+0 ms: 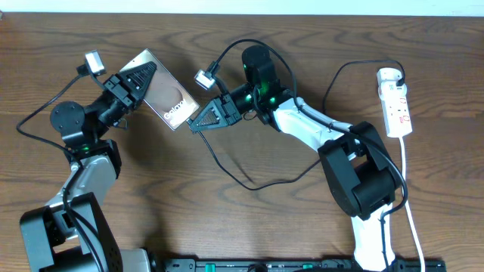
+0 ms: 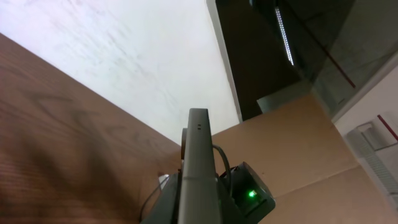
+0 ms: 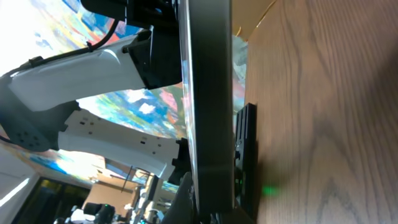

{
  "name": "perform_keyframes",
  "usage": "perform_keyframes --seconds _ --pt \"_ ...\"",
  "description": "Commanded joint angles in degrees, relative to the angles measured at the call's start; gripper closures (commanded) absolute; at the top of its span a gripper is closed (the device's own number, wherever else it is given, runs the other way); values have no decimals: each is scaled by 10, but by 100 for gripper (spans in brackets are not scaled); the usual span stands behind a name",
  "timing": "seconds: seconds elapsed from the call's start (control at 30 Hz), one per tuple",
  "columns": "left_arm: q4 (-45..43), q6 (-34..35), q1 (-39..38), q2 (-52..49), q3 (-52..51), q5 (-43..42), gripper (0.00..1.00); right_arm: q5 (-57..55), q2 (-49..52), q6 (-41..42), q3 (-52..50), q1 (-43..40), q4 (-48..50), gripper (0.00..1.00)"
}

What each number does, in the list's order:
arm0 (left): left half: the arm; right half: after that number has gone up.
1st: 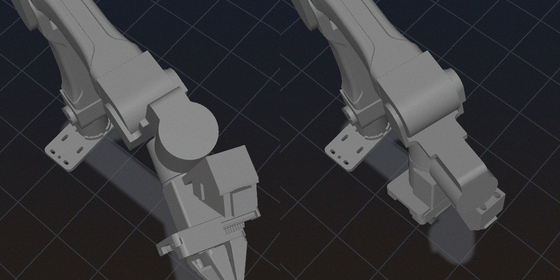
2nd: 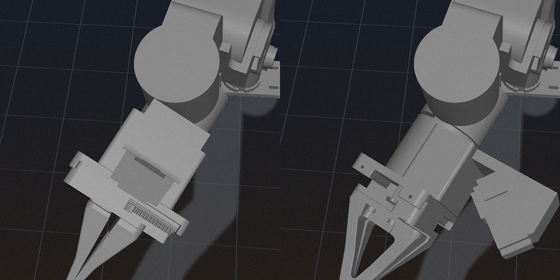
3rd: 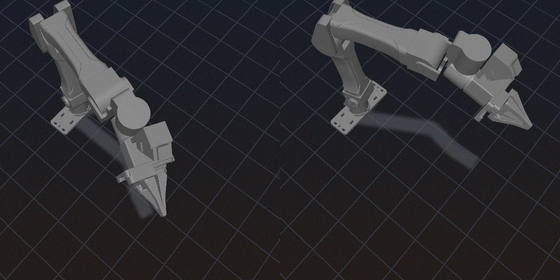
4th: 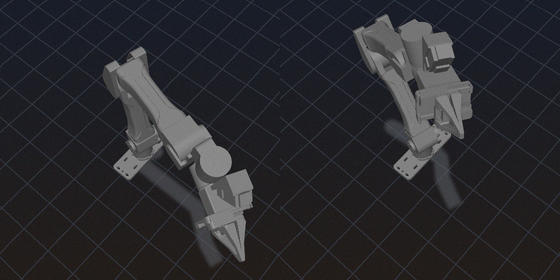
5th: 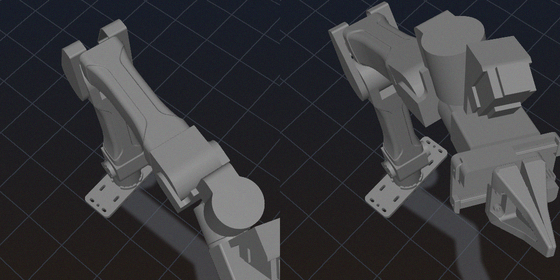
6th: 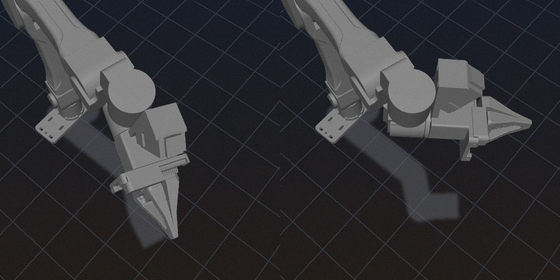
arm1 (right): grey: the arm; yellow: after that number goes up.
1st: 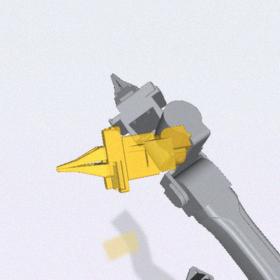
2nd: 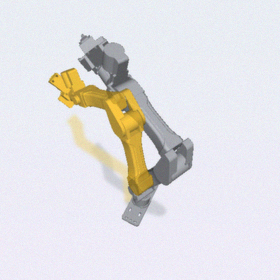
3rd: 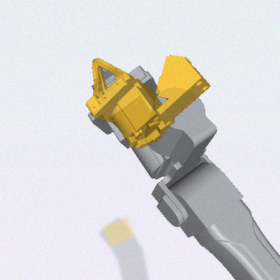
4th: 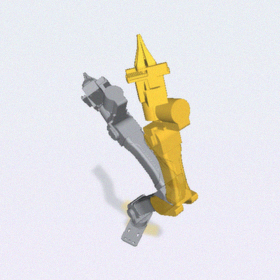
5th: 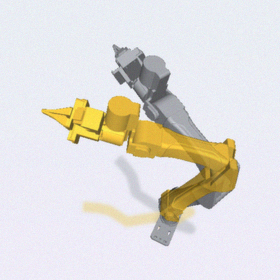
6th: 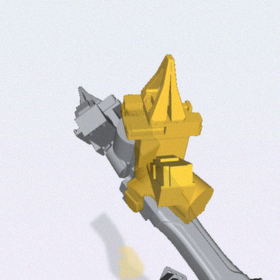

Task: Plug charger to phone and switch on socket
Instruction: 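Open the right gripper and release the plug at the phone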

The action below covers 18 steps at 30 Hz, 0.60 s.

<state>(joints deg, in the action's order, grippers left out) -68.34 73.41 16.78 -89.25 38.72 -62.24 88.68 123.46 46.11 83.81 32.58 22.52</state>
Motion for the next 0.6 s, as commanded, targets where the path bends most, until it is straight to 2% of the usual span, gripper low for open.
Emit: perform_keyframes --seconds 0.0,0.4,0.47,0.57 --pt "-1 4 -30 7 -10 -106 93 -50 -2 6 17 -1 11 99" --pt "-1 4 -30 7 -10 -106 93 -52 -2 8 17 -1 11 99" --pt "-1 4 -30 7 -10 -106 93 -51 -2 8 17 -1 11 92" --pt "-1 4 -30 7 -10 -106 93 -49 -2 8 17 -1 11 72"
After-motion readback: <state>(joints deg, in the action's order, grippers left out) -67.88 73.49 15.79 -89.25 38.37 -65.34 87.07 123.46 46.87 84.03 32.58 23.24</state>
